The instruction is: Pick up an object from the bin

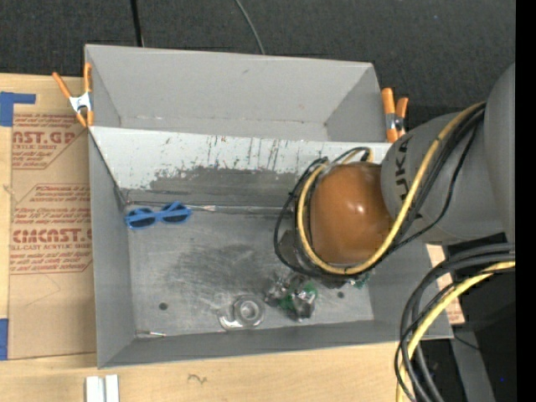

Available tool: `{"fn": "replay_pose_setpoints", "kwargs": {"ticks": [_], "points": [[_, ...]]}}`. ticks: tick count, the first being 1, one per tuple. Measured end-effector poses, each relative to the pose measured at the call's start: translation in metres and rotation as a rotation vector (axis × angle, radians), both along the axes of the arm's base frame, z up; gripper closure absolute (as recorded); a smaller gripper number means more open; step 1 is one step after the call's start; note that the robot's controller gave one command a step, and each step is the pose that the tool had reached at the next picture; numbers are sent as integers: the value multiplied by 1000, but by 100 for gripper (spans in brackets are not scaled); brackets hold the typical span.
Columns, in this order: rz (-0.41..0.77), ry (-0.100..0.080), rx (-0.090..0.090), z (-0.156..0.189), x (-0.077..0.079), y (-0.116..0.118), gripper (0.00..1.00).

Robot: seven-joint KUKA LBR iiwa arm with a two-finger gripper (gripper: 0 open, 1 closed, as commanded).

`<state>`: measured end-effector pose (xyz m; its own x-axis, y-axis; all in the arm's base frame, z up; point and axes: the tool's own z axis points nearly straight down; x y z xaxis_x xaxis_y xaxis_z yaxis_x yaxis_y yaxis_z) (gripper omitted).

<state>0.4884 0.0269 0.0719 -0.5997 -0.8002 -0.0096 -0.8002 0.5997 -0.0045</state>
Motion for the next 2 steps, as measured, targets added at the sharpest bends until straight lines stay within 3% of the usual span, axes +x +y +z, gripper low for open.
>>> {"fn": "replay_pose_setpoints", "kwargs": {"ticks": [1,2], "points": [[101,4,-5,-1,40,-71,100],[119,1,-6,187,28,-85,100]]}}
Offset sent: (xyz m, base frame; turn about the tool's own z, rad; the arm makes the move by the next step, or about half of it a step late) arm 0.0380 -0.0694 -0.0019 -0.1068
